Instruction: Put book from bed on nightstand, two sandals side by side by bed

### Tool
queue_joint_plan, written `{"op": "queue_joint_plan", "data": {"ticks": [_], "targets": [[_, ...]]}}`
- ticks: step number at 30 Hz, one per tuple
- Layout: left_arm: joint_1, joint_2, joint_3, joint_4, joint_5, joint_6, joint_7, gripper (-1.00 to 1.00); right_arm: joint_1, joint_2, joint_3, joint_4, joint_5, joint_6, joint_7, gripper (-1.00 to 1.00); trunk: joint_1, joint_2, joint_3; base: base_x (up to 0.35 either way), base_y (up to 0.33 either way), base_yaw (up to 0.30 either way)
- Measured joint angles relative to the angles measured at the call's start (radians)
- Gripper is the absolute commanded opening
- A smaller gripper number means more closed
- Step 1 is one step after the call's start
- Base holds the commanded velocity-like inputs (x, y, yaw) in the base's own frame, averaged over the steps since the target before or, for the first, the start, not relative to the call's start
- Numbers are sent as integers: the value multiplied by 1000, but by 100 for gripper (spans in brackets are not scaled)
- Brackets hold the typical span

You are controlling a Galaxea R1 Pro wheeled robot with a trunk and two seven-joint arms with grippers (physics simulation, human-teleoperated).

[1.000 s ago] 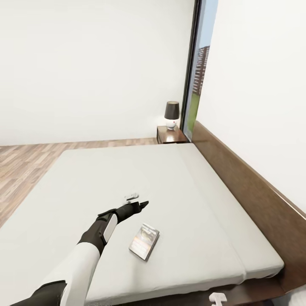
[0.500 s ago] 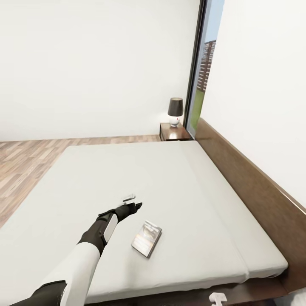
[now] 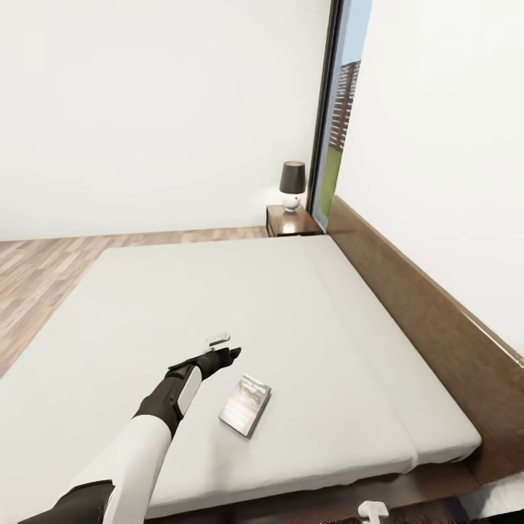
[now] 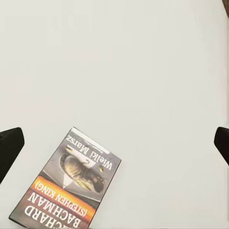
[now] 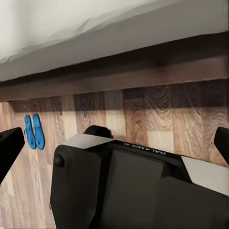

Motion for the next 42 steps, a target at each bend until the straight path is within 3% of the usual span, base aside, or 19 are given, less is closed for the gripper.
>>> {"op": "queue_joint_plan", "data": {"ticks": [14, 42], "targets": [[0, 0, 2, -1, 3, -1, 0, 100, 0, 0, 0, 1, 0, 0, 0, 100, 0, 0, -16, 0, 0, -188], [0, 0, 7, -2, 9, -4, 25, 100, 0, 1, 0, 1, 0, -1, -2, 100, 0, 0, -60, 0, 0, -5]]}}
